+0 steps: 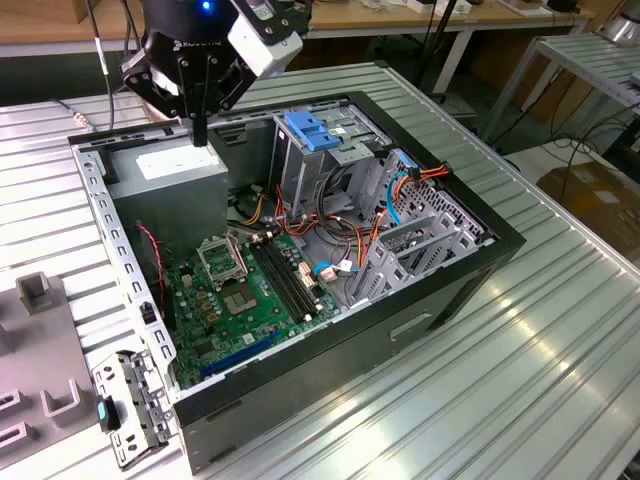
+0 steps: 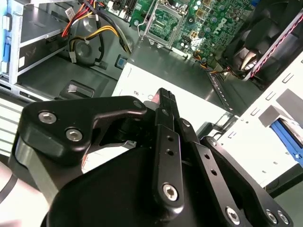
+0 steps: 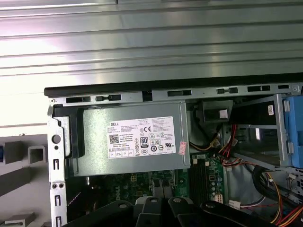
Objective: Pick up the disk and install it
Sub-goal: 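Reach for the disk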
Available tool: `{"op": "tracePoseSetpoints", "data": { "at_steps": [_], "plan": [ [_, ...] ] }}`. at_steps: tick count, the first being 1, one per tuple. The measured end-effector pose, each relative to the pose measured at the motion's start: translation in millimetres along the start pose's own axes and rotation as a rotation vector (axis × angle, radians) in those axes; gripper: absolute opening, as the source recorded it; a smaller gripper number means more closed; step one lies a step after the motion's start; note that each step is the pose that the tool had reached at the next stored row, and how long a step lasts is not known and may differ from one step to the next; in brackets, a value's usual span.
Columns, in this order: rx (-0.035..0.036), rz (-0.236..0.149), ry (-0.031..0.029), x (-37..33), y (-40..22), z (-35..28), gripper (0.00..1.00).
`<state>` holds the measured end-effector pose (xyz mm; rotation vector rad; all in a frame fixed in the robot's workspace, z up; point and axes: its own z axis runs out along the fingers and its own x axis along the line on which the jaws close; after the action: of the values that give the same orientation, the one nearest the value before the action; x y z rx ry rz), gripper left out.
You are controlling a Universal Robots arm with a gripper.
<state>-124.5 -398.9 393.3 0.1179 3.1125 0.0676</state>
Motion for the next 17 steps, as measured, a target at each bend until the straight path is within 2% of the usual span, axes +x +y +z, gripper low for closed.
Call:
{"op": "tracePoseSetpoints", "data": {
  "at_steps": [17],
  "plan": [
    [0.0,0.0,0.0,5.4,-0.4,-0.2,0.11]
  ]
}}
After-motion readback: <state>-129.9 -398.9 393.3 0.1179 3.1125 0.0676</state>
